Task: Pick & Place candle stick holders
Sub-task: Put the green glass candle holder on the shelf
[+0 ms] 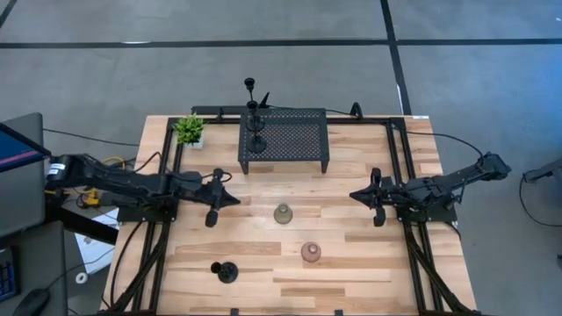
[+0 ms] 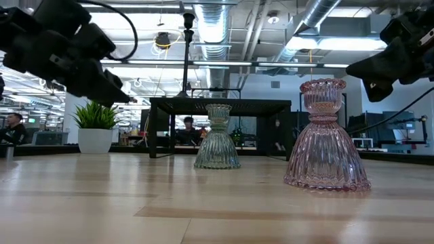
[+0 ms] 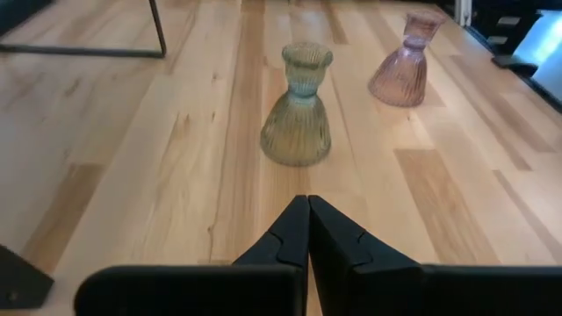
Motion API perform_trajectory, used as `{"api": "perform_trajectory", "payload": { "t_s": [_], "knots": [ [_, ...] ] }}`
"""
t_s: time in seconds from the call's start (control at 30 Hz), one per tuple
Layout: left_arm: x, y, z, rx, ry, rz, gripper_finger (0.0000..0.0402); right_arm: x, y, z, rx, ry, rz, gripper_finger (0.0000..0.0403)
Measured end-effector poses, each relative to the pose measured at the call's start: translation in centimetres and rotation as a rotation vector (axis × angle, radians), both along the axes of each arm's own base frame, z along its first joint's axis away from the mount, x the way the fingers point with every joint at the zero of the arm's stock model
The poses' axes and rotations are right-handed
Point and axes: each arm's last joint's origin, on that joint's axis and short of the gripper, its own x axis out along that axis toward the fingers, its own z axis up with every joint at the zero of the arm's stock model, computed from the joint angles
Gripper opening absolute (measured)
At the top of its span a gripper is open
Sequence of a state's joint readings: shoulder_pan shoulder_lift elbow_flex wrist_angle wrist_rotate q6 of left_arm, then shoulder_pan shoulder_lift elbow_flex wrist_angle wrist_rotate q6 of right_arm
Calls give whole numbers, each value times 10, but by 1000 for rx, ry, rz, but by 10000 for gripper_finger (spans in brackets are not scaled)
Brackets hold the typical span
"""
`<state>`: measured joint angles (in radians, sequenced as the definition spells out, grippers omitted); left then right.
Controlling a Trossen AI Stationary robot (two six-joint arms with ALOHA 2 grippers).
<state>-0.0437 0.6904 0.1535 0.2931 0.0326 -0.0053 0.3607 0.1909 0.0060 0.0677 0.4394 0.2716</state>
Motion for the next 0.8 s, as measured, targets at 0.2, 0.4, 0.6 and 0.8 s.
{"api": "perform_trajectory", "payload": {
  "t_s": [0.2, 0.4, 0.6, 0.8],
  "knots": [
    [16, -3, -4, 3, -36, -73, 6, 1, -2, 5, 4, -47, -24, 0],
    [32, -4, -19, 1, -17, -76, 5, 1, -4, 6, 3, -55, -44, 0],
    [53, -5, -26, -26, -1, -78, 4, 2, -5, 6, 0, -55, -59, 0],
    [86, -6, -27, -29, 27, -89, 4, 2, -6, 6, -1, -55, -65, 0]
  ]
}}
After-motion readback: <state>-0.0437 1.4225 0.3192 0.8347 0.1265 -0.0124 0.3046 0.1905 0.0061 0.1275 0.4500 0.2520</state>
